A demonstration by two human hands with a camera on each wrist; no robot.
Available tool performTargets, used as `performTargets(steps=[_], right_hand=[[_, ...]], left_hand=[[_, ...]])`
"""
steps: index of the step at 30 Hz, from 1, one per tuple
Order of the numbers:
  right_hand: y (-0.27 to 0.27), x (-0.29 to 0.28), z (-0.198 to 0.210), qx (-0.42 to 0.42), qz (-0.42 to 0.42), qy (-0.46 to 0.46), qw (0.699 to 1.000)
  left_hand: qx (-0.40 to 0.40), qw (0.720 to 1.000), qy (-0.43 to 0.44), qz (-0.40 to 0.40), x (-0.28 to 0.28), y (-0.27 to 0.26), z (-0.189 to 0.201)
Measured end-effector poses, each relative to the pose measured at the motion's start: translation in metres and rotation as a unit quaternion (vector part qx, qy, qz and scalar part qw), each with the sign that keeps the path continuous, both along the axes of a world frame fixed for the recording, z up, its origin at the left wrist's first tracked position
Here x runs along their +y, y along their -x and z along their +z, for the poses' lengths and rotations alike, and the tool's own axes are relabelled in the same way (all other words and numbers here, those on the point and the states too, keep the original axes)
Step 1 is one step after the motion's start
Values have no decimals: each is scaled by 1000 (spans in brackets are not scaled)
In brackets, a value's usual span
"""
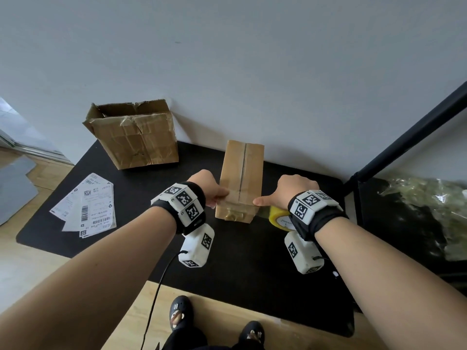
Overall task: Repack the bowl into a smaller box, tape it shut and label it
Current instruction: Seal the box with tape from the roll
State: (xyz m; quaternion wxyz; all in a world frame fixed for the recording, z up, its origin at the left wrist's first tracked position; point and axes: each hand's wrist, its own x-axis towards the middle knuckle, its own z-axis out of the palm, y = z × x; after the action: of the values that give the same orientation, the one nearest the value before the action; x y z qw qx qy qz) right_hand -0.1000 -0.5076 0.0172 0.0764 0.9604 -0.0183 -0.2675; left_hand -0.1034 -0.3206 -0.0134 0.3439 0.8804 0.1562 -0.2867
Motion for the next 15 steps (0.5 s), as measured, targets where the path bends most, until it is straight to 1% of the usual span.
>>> performTargets(steps=[3,6,9,11,12,15], right_hand=[[-1,-2,-1,4,1,-13,1000],[-1,-7,-4,3,-3,-34,999],[2,-13,-12,3,-13,-77,997],[4,-24,-21,8,-27,-135,990],[4,-33,-26,10,-41,-179,983],[7,-59,-35,10,-97,-317,943]], left_hand=[[6,1000,-11,-12,-8,-2,2],[3,997,-50,-52,-15,-5,6],[23,997,-52,-49,-13,-9,7],[40,998,-37,-38,-10,-10,7],[47,998,-23,-30,-9,-10,6],[59,998,12,-13,-9,-12,5]])
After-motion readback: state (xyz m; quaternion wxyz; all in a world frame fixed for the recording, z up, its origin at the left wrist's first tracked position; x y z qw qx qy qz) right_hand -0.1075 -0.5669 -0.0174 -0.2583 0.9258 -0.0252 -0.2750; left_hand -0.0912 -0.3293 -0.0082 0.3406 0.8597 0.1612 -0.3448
